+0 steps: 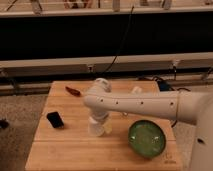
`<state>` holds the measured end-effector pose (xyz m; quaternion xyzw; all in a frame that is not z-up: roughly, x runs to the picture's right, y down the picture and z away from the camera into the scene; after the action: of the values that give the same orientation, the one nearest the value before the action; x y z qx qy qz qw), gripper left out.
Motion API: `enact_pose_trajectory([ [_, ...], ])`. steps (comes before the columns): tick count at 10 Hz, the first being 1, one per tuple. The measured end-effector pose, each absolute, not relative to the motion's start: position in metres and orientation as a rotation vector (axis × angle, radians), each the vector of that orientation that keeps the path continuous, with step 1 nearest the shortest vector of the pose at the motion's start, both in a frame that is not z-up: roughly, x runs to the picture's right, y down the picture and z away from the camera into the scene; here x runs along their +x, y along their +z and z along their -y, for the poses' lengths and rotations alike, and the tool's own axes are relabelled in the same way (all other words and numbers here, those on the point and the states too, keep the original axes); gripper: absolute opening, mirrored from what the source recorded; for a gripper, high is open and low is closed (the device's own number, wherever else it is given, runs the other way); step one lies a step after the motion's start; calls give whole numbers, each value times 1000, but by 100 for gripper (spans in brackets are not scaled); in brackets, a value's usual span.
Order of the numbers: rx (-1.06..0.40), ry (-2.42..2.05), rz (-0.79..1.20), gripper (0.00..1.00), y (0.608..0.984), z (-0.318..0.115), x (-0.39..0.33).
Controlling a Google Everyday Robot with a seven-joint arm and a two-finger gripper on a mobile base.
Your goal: Place the ceramic cup over the eraser
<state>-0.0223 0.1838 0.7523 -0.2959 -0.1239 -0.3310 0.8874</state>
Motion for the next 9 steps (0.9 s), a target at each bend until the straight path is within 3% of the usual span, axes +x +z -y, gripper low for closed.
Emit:
enact_pose_trajectory([
  [9, -604, -713, 319, 78, 763, -180, -44],
])
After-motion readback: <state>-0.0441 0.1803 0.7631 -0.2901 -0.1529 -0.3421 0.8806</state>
